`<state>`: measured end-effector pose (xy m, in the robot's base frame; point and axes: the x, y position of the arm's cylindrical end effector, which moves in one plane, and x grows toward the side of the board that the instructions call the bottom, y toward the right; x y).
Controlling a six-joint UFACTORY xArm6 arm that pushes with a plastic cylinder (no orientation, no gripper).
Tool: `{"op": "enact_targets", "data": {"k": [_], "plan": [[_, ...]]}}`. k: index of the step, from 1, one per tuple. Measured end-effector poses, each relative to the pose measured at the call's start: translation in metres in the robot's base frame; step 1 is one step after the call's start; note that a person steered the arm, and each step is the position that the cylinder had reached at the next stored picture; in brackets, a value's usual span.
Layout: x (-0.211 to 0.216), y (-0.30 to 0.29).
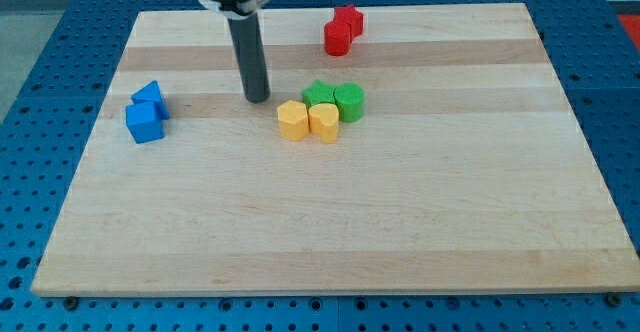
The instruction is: Move the blue triangle towards the center
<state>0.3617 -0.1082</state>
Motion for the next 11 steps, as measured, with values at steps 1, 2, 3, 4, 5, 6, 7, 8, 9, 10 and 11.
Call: {"op": "enact_targets", "data": {"k": [1,2,3,4,5,6,7,8,9,10,11], "plan": [[-0.027,-0.033],[-0.032,-0.082],[-0.032,-0.127],[-0.028,-0.170],[-0.013,-0.182],[0.005,-0.182],[0.008,-0.173],[0.008,-0.154],[0.009,-0.130],[0.020,-0.118],[0.039,-0.107]]}}
